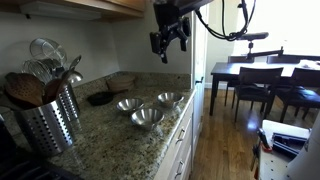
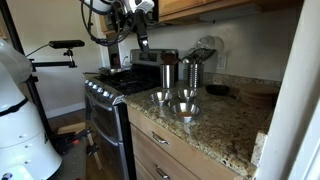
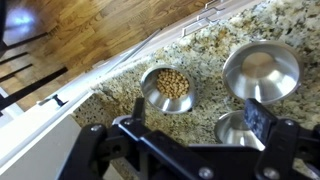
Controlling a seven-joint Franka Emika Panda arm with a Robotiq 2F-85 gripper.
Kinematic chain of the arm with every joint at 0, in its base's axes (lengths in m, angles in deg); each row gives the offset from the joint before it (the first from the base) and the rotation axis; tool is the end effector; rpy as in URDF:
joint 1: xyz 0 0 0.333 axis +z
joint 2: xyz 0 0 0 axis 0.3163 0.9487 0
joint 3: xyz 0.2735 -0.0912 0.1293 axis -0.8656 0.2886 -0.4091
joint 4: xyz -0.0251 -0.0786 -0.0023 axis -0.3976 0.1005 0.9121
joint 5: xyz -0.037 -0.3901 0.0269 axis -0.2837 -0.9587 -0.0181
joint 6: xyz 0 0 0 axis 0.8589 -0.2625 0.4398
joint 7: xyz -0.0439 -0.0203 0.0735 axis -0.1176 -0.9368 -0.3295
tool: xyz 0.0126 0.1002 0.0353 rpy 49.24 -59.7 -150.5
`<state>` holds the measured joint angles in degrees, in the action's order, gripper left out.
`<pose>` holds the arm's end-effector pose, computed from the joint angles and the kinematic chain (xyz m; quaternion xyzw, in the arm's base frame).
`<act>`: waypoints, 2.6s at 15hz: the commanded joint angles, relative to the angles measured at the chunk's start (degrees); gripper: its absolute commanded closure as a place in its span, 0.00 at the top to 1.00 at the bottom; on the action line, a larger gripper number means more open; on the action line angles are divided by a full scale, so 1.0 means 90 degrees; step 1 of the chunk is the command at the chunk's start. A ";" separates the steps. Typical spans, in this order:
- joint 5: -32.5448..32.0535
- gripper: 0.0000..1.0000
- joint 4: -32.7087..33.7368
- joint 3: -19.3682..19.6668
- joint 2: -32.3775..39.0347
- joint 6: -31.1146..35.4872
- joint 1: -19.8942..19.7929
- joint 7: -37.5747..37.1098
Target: Pour the contents of the silver bowl into the other silver bowl
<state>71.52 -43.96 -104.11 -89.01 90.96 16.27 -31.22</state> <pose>0.4259 0.0927 0.4996 0.9719 -0.1419 0.0818 0.1691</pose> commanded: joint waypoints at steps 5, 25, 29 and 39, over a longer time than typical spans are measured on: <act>0.0296 1.00 -0.0827 0.0903 -0.0146 0.0382 -0.0245 -0.0793; 0.0268 1.00 -0.0962 0.1578 0.0639 0.1570 -0.0810 -0.0810; 0.0553 1.00 -0.0842 0.1937 0.1286 0.2121 -0.0870 -0.0478; 0.1758 1.00 -0.0295 0.2464 0.2768 0.2844 -0.0788 0.1078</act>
<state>84.62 -48.22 -83.10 -66.67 115.59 8.70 -25.11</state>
